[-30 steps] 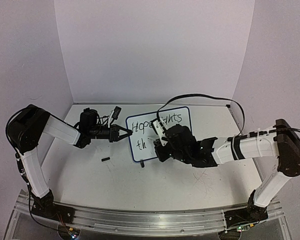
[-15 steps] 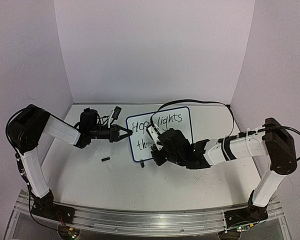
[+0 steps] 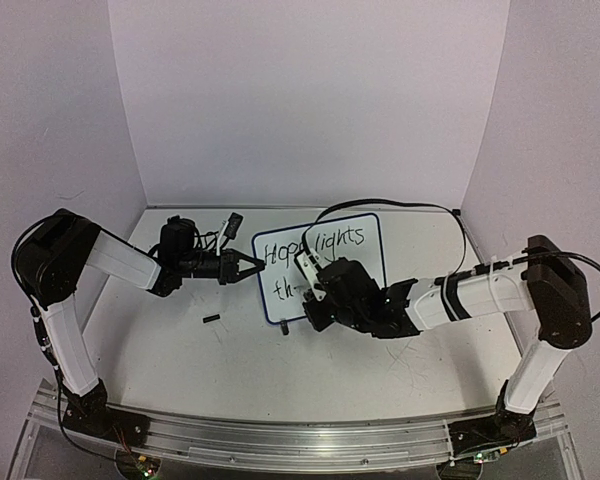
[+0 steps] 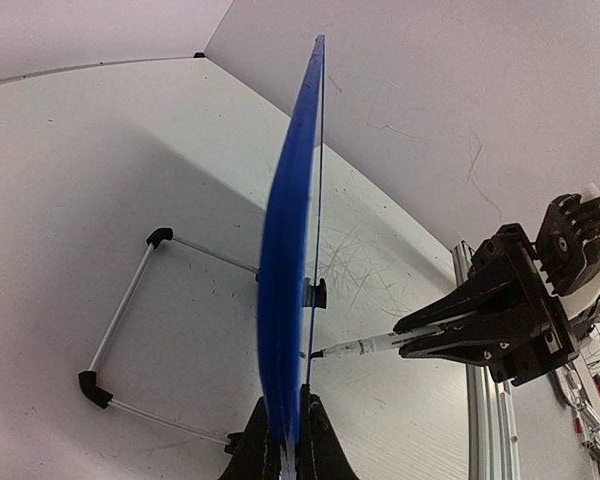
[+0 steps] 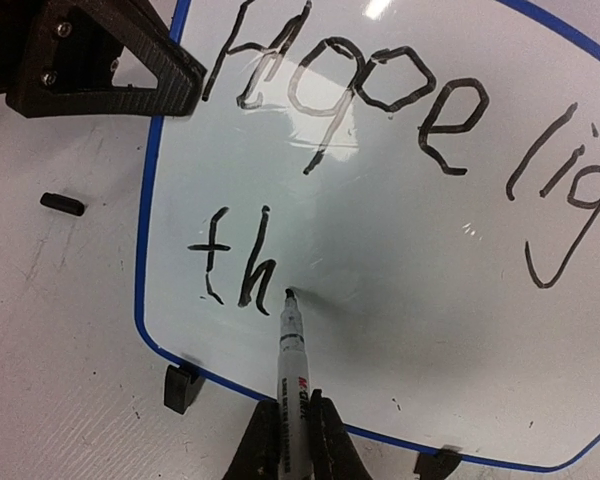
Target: Write a sentence on the whiteboard
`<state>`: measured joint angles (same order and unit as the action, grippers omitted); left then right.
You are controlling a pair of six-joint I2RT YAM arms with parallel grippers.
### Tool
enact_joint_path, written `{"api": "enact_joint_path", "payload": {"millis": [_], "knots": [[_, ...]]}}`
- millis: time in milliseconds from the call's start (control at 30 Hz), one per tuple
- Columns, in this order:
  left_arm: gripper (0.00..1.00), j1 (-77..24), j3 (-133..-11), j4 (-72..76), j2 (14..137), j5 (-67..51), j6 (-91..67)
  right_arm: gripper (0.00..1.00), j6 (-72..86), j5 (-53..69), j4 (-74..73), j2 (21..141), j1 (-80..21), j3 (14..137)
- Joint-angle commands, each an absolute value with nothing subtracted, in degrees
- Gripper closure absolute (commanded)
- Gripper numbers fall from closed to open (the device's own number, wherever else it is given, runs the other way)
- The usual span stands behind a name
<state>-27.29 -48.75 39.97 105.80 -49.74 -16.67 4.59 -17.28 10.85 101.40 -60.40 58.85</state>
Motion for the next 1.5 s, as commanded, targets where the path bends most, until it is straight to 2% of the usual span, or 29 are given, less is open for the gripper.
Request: {"api": "enact_joint_path", "payload": {"millis": [0, 567, 1467], "knots": [[1.00, -28.21, -49.14, 34.35, 106.18, -47.13, -13.17, 1.00, 5.81, -18.54, 10.73, 102.28, -59.97, 60.89], [1.00, -28.21, -49.28, 34.18, 106.26, -47.13, -13.10, 1.00, 7.93, -24.27, 11.64, 100.40, -59.33, 59.20], [1.00, -28.21, -49.32, 34.01, 106.27, -47.08, -12.92, 1.00, 5.03, -20.65, 15.71, 103.40, -59.31, 61.55]]}}
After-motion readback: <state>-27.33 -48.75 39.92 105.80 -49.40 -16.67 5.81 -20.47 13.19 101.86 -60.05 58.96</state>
